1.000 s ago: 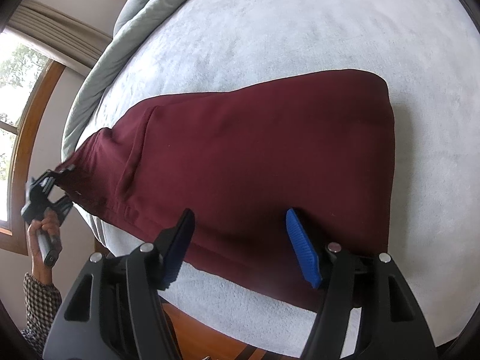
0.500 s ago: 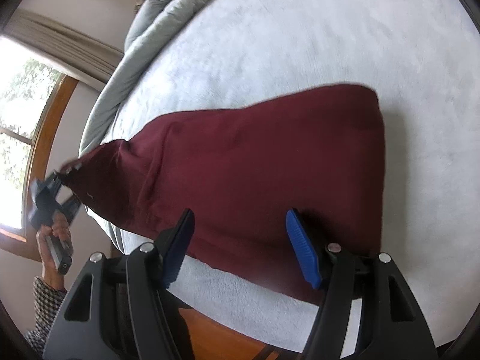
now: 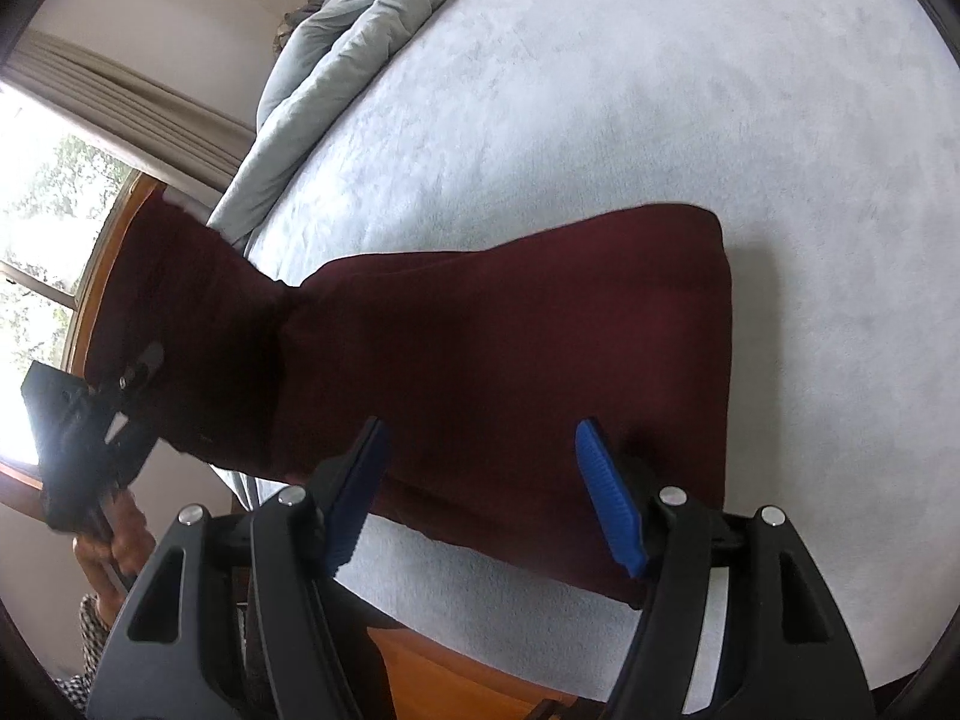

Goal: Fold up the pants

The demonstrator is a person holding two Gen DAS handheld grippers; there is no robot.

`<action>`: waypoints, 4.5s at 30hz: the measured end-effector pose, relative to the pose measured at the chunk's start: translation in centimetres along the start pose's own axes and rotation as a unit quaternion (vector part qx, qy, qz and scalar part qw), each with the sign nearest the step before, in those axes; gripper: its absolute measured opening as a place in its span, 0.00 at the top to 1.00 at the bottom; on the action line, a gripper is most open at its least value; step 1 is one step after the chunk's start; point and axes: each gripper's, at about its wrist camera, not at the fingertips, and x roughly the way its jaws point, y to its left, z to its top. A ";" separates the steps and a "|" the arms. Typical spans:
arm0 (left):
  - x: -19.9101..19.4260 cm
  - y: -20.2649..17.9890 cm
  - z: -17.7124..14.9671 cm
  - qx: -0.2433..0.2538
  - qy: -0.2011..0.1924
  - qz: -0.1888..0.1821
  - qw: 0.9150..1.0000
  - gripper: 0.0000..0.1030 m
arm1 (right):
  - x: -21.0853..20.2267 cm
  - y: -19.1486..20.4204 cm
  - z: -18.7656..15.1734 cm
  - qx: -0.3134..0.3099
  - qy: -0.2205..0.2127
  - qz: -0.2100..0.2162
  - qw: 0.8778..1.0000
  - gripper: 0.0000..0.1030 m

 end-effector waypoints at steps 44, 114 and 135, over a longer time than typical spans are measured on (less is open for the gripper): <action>4.8 5.0 0.5 0.012 0.106 0.196 0.975 0.12 | 6.6 4.6 1.8 -0.002 0.093 -0.011 0.996 0.13; 5.8 -1.0 0.4 0.086 0.098 0.176 0.976 0.08 | 0.6 -0.1 0.0 -0.021 0.067 -0.046 0.996 0.73; 6.9 -1.0 -1.0 0.075 0.130 0.171 0.974 0.08 | 1.5 -3.7 10.3 0.049 0.031 0.020 0.998 0.94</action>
